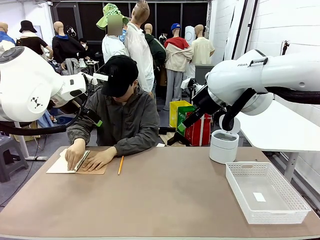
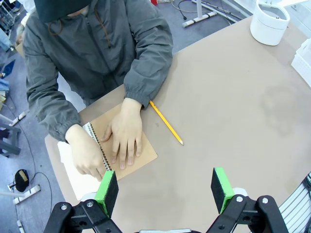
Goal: Sort the paper based on its condition.
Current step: If a person hands you a paper, place it in the Organizing basket , and if it's crumpled, put it in the Trash can.
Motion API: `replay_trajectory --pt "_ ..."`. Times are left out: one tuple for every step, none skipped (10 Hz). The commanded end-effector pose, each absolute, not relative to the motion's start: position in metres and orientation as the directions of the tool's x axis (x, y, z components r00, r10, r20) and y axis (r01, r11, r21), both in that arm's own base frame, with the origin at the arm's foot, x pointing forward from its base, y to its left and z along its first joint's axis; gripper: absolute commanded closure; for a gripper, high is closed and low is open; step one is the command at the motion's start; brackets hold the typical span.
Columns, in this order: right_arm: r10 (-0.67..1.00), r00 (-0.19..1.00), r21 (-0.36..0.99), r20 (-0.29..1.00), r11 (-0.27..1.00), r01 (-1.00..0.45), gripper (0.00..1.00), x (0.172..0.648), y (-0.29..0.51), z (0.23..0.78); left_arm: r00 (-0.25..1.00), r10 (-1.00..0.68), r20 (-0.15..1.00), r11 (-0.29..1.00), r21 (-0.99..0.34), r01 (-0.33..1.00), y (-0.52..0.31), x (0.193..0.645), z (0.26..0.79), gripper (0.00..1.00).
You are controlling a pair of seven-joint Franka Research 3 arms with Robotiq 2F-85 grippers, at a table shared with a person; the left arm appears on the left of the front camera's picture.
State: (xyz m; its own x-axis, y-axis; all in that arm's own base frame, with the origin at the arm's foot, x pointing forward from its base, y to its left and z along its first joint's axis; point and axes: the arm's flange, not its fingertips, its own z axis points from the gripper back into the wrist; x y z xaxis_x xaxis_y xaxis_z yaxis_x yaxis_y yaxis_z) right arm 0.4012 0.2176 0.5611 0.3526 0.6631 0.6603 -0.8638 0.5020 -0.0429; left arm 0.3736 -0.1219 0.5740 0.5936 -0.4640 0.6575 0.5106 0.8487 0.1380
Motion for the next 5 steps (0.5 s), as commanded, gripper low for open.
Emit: replay_trajectory --pt "0.66 0.359 -0.041 0.66 0.509 -0.86 0.0 0.4013 0.2176 0.5614 0.592 -0.465 0.659 0.848 0.138 0.512 -0.121 0.3736 0.5746 0.0" --pt "0.66 0.359 -0.041 0.66 0.509 -0.86 0.0 0.4013 0.2176 0.5614 0.592 -0.465 0.659 0.848 0.138 0.512 -0.121 0.3736 0.5746 0.0" --pt "0.66 0.359 -0.041 0.66 0.509 -0.86 0.0 0.4013 0.2176 0.5614 0.592 -0.465 0.659 0.848 0.138 0.512 -0.121 0.3736 0.5746 0.0" --pt "0.66 0.359 -0.041 0.66 0.509 -0.86 0.0 0.4013 0.2176 0.5614 0.592 -0.465 0.659 0.848 0.138 0.512 -0.121 0.3736 0.5746 0.0" --pt "0.66 0.359 -0.041 0.66 0.509 -0.86 0.0 0.4013 0.2176 0.5614 0.592 -0.465 0.659 0.848 0.138 0.512 -0.121 0.3736 0.5746 0.0"
